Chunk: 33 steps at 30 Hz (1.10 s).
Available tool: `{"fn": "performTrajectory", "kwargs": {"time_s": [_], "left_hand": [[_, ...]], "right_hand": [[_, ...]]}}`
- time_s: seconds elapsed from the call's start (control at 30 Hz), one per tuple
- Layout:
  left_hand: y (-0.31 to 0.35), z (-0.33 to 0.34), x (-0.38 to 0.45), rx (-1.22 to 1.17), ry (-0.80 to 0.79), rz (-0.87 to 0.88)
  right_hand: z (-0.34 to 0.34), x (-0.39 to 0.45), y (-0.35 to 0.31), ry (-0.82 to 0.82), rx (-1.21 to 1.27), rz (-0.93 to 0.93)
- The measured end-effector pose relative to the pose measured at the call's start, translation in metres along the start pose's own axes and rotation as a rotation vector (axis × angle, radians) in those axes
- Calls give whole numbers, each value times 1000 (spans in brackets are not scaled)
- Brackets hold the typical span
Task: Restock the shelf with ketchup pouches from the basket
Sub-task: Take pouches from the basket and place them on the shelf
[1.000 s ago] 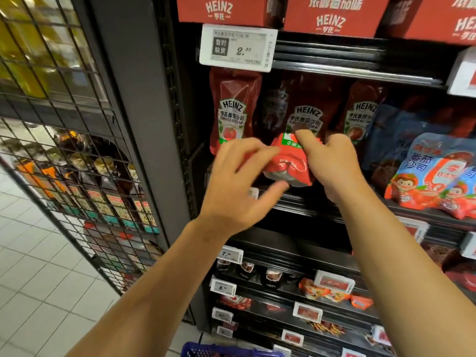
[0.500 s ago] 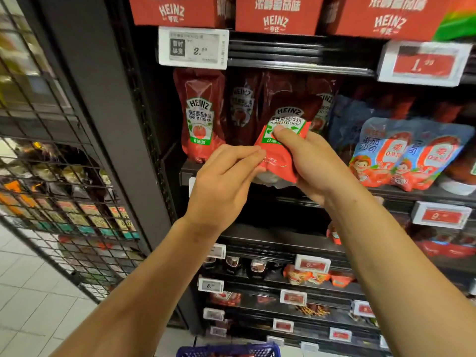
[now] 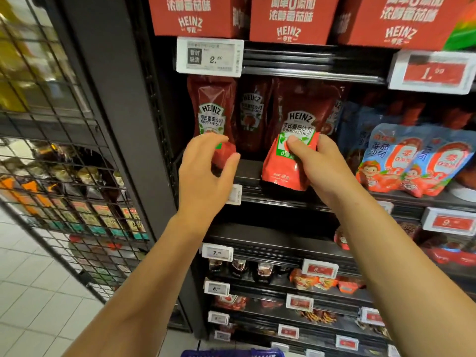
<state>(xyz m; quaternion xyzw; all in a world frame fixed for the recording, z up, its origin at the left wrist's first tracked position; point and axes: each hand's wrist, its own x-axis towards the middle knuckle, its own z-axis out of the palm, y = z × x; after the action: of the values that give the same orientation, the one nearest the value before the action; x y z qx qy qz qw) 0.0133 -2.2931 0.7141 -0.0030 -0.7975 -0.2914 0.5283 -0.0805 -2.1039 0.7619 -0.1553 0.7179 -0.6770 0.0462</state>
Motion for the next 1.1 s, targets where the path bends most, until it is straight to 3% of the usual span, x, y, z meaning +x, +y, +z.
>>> {"fn": "performTrajectory", "kwargs": {"time_s": [0.13, 0.4, 0.53, 0.73, 1.1], "left_hand": [[-22, 8, 17, 153, -108, -237], [-32, 29, 26, 297, -118, -293], [-37, 30, 25, 218, -131, -320], [-35, 31, 32, 238, -137, -359], [-25, 27, 16, 322, -92, -297]], "right_hand": [[16, 11, 4, 45, -115, 1], [47, 30, 6, 116, -220, -223], [51, 35, 24, 95, -319, -163], [69, 49, 18, 40, -695, -113], [71, 45, 33, 62, -686, -226]]}}
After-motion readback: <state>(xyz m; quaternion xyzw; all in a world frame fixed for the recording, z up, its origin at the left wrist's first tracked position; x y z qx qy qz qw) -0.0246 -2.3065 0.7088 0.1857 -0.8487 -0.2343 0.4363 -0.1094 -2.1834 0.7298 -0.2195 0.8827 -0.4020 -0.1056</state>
